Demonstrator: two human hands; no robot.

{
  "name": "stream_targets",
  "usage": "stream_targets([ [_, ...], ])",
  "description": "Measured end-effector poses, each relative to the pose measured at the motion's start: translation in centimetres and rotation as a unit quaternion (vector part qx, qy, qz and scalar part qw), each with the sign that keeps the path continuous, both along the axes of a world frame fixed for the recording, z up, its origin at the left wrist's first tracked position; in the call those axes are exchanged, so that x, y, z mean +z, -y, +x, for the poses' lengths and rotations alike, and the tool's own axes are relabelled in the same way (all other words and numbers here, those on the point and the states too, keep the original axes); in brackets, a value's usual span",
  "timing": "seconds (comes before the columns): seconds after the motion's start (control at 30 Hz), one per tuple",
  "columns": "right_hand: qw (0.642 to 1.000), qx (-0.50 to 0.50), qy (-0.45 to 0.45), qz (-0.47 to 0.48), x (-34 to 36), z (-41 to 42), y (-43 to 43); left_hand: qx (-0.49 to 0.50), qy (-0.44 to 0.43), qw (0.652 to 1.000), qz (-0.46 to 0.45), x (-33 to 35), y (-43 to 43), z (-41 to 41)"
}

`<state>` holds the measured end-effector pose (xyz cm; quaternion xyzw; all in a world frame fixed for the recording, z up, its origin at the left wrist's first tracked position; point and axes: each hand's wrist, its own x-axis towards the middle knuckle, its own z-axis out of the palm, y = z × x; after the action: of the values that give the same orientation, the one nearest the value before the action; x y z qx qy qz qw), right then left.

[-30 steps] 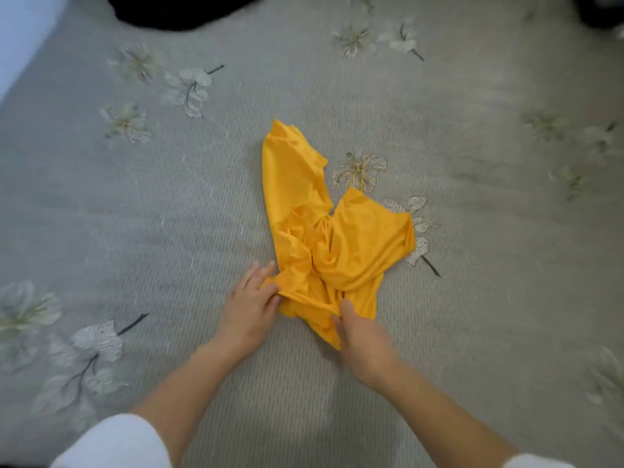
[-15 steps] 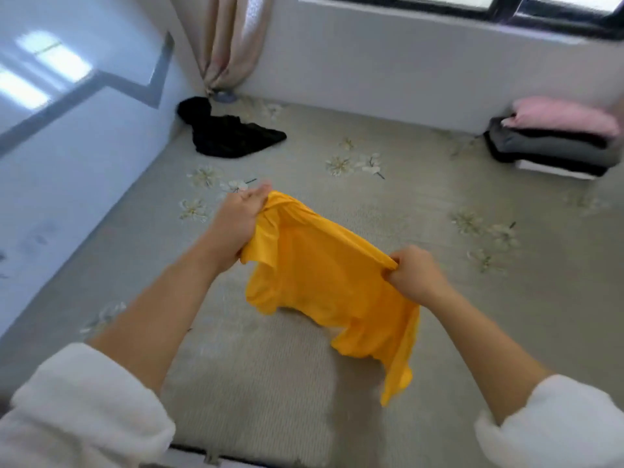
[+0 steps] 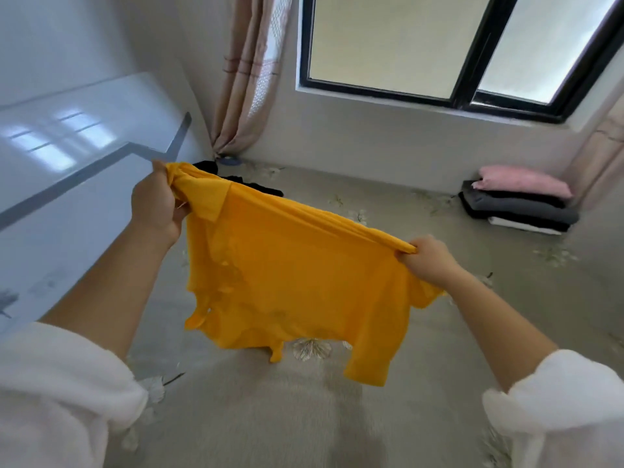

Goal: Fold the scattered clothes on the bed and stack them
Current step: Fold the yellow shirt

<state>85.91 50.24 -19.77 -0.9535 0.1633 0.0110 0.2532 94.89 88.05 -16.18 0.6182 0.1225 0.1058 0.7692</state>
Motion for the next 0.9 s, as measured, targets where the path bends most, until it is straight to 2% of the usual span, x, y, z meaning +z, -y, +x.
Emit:
stream_targets([
  [0.1, 0.986, -0.074, 0.043, 0.14, 1.2, 1.2, -0.8, -0.052, -0.036, 0.997, 0.039, 0.7, -1.5, 0.3],
  [0.2, 0.958, -0.143, 0.077, 0.237, 2.1, 2.5, -1.8, -0.176, -0.044, 0.977, 0.114, 2.1, -1.7, -0.2],
  [0.23, 0.96, -0.138, 0.075, 0.23, 2.2, 2.9, -2.3, -0.204, -0.036, 0.971, 0.12, 2.7, -1.2, -0.4],
  [0.33, 0.989, -0.074, 0.062, 0.112, 1.7, 3.6, -5.7, -0.26, -0.011, 0.957, 0.13, 4.3, 1.5, -0.8],
  [0.4, 0.987, 0.002, 0.074, 0.143, 1.2, 3.6, -8.6, -0.296, -0.012, 0.946, 0.13, 4.7, 3.4, -0.6],
  [0.43, 0.98, 0.054, 0.033, 0.19, 0.8, 3.3, -10.2, -0.309, -0.016, 0.942, 0.13, 4.7, 4.4, -0.5],
  [0.5, 0.946, 0.147, -0.122, 0.262, -0.3, 2.7, -13.3, -0.327, -0.024, 0.937, 0.123, 4.4, 6.3, -0.3],
  [0.53, 0.931, 0.171, -0.166, 0.276, -1.1, 2.4, -14.6, -0.336, -0.027, 0.934, 0.118, 4.1, 7.2, -0.2],
  [0.57, 0.929, 0.173, -0.166, 0.282, -2.1, 2.3, -15.9, -0.347, -0.03, 0.93, 0.115, 3.8, 7.9, 0.0],
  [0.63, 0.935, 0.093, -0.084, 0.333, -3.4, 2.7, -17.8, -0.369, -0.032, 0.923, 0.109, 3.2, 8.6, 0.3],
  [0.67, 0.918, 0.022, -0.049, 0.393, -3.5, 3.1, -18.2, -0.378, -0.026, 0.919, 0.114, 3.0, 8.5, 0.4],
  [0.73, 0.855, -0.067, -0.003, 0.514, -2.8, 4.0, -17.9, -0.383, -0.015, 0.912, 0.148, 2.2, 7.7, 0.7],
  [0.8, 0.82, -0.078, 0.036, 0.566, -1.2, 4.8, -16.9, -0.363, -0.029, 0.915, 0.175, 0.5, 6.1, 0.9],
  [0.9, 0.79, -0.079, 0.069, 0.603, 0.8, 5.4, -16.1, -0.335, -0.059, 0.916, 0.215, -4.7, 3.2, 0.4],
])
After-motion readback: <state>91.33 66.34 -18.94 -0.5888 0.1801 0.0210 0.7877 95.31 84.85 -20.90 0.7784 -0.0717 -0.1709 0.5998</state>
